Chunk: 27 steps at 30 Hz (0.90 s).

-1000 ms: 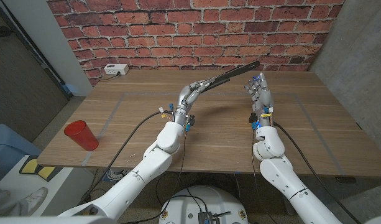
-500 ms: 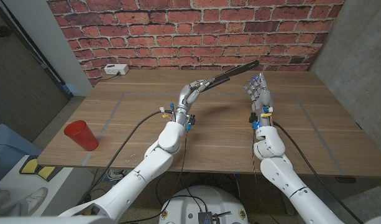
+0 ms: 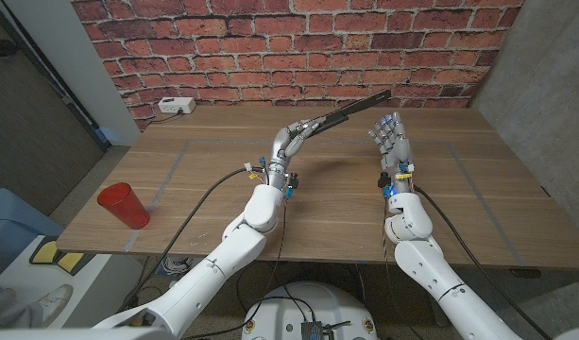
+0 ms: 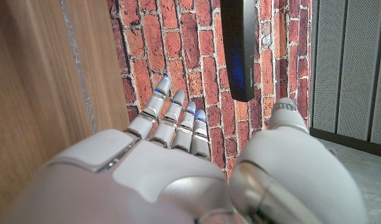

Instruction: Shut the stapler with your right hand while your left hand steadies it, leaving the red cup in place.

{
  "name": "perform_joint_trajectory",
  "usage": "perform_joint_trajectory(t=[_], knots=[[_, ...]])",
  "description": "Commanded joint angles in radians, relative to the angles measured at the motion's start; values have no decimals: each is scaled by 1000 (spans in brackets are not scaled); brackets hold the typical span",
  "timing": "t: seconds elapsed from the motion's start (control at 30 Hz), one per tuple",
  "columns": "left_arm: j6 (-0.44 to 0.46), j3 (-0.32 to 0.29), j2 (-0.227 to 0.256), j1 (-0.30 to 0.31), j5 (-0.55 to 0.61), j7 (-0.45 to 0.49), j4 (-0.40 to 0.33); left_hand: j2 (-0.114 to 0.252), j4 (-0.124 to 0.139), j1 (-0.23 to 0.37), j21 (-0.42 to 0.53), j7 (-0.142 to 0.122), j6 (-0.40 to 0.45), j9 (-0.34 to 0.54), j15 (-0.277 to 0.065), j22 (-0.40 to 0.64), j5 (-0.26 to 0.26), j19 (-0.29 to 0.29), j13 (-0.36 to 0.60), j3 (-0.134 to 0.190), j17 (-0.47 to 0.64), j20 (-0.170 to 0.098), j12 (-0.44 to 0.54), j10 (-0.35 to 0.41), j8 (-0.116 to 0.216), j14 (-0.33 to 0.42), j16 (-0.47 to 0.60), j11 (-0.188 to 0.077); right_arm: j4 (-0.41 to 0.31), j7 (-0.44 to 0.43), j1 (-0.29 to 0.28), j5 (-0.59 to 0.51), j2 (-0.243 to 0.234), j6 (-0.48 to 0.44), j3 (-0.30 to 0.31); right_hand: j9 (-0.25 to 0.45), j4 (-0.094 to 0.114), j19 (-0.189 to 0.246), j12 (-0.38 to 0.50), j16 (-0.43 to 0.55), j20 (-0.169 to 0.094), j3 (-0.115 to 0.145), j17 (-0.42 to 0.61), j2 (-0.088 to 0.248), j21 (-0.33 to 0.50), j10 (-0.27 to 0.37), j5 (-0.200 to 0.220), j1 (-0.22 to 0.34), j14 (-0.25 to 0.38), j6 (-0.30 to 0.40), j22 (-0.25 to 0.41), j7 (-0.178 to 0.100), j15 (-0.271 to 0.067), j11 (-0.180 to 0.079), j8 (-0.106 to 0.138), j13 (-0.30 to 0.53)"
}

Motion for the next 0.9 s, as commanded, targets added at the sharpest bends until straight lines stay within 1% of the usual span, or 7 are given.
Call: perform_joint_trajectory(t=[0.03, 0.13, 0.2, 0.27, 0.37, 0.57, 0.9], knots=[[-1, 5, -10, 5, 74, 68, 1, 19, -1, 32, -6, -27, 37, 4, -129, 2, 9, -5, 120, 1, 5, 4, 59, 106, -3, 8, 5, -106, -20, -7, -16, -6, -18, -13, 2, 0, -2, 8, 7, 8, 4, -2, -3, 14, -8, 17, 0, 0, 10, 6, 3, 4, 0, 2, 4, 0], [-1, 8, -4, 5, 68, 53, -1, 20, 0, 33, -6, -31, 37, 5, -129, 2, 9, -3, 125, 1, 6, 3, 61, 105, -4, 9, 5, -106, -33, -5, -20, 5, -23, -26, 2, -1, -2, 14, 10, 10, 5, -3, -6, 15, -10, 26, 0, 0, 18, 9, 3, 6, -3, 3, 5, 0], [1, 8, -4, 7, 73, 57, -3, 20, 1, 33, -6, -24, 41, 5, -128, 2, 9, -3, 130, -2, 9, 3, 63, 104, -4, 15, 8, -106, -36, -8, -20, 4, -25, -31, 1, -4, -6, 50, 12, 14, 26, -3, -17, 16, -9, 32, -1, 3, 37, 14, 3, 10, 20, 5, 7, -1], [5, 8, -2, 8, 79, 61, -7, 21, 1, 34, -6, -26, 42, 5, -129, 2, 10, -2, 133, -1, 10, 2, 64, 105, -4, 16, 8, -107, -43, -15, -18, 3, -26, -43, -2, -4, -7, 56, 13, 13, 30, -3, -20, 16, -9, 34, -1, 5, 37, 16, 3, 12, 24, 7, 8, -1], [17, 7, 5, 12, 96, 72, -19, 20, 2, 34, -6, -22, 47, 6, -127, 2, 10, -2, 139, -3, 11, 1, 67, 104, -2, 16, 8, -107, -58, -21, -16, 13, -28, -61, -3, -5, -8, 56, 14, 12, 31, -2, -22, 17, -12, 38, 0, 7, 37, 18, 3, 15, 24, 10, 9, -1], [26, 10, 6, 11, 121, 89, -23, 20, 3, 35, -8, -17, 50, 8, -128, 2, 11, -3, 149, -5, 13, 0, 73, 108, -2, 20, 9, -107, -89, -58, -9, -4, -35, -96, -5, -8, -14, 67, 24, 17, 29, 3, -32, 31, -26, 73, 0, 19, 49, 40, 4, 47, 25, 41, 16, -3], [42, 16, 11, 5, 142, 97, -27, 18, 3, 40, -9, -20, 52, 11, -128, 1, 12, -4, 165, -7, 17, -1, 81, 111, -2, 25, 9, -107, -122, -117, -13, -35, -40, -132, -3, -12, -35, 105, 39, 36, 16, 18, -45, 54, -37, 138, -2, 64, 93, 74, 5, 62, 4, 43, 24, -8]])
